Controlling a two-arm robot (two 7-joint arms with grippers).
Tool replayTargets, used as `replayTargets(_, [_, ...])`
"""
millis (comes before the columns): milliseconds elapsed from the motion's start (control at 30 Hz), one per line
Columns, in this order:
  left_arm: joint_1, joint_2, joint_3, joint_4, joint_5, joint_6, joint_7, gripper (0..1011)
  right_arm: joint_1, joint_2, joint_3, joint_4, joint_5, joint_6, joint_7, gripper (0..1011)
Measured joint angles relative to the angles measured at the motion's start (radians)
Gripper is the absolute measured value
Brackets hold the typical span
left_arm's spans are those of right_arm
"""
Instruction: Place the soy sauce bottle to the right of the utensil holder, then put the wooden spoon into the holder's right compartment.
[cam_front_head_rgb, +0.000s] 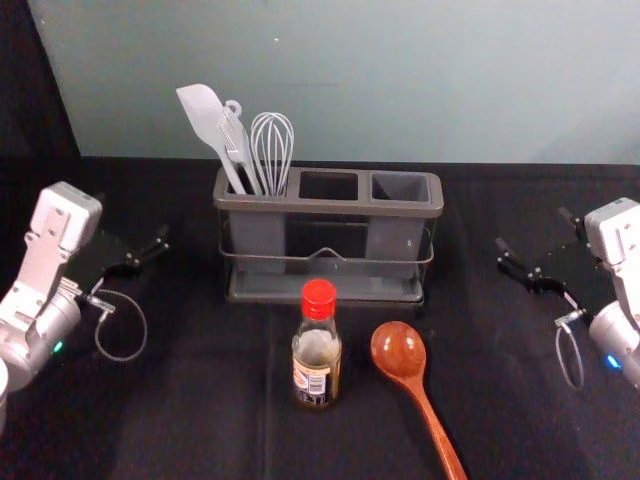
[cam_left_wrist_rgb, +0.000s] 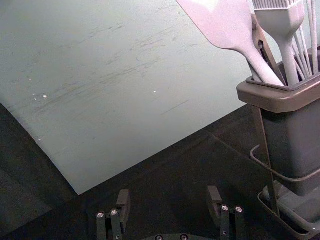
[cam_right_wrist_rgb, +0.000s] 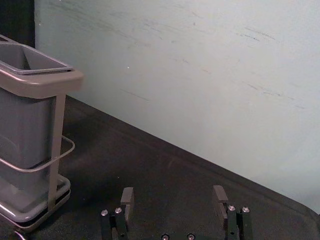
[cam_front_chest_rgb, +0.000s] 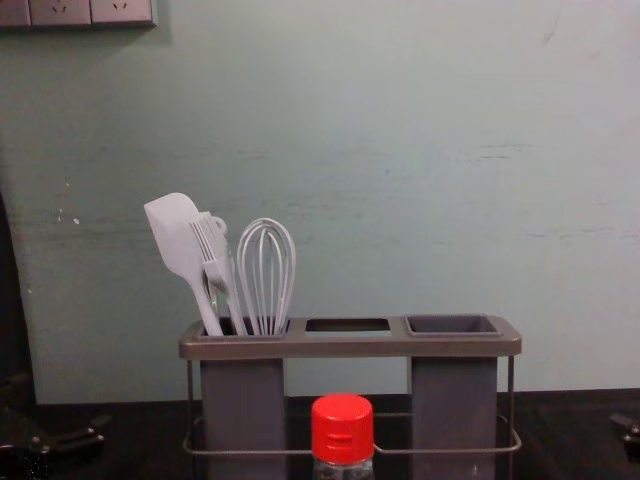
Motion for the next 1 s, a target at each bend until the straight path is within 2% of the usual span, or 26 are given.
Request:
replayTargets(333, [0.0, 0.0, 0.0, 0.0, 0.0, 0.0, 0.0, 1005, -0.003, 0.001, 0.005, -0.009, -0.002, -0.006, 0.004, 1003])
replayTargets(433, [0.0, 0.0, 0.0, 0.0, 0.0, 0.0, 0.0, 1005, -0.02, 0.01, 0.02, -0.034, 0.0, -0.026, 0.022, 1003])
replayTargets(633, [0.0, 0.0, 0.0, 0.0, 0.0, 0.0, 0.0, 1005, -0.085, 0.047, 0.064, -0.108, 0.034, -0.089, 0.065, 1003])
replayTargets(767, [0.0, 0.0, 0.0, 0.0, 0.0, 0.0, 0.0, 1005, -0.147, 0.081, 0.099, -0.165, 0.098, -0.134, 0.123, 1003])
replayTargets(800, [0.0, 0.0, 0.0, 0.0, 0.0, 0.0, 0.0, 1005, -0.175, 0.096, 0.116, -0.189, 0.134, -0.151, 0.155, 1003])
replayTargets(833, [0.0, 0.0, 0.0, 0.0, 0.0, 0.0, 0.0, 1005, -0.186, 0.102, 0.122, -0.197, 0.149, -0.157, 0.167, 1002])
replayTargets(867, [0.0, 0.0, 0.0, 0.0, 0.0, 0.0, 0.0, 1005, -0.211, 0.115, 0.135, -0.215, 0.189, -0.176, 0.203, 1002])
replayTargets(1000, [0.0, 0.0, 0.0, 0.0, 0.0, 0.0, 0.0, 1005, -0.261, 0.144, 0.158, -0.248, 0.284, -0.207, 0.301, 1003])
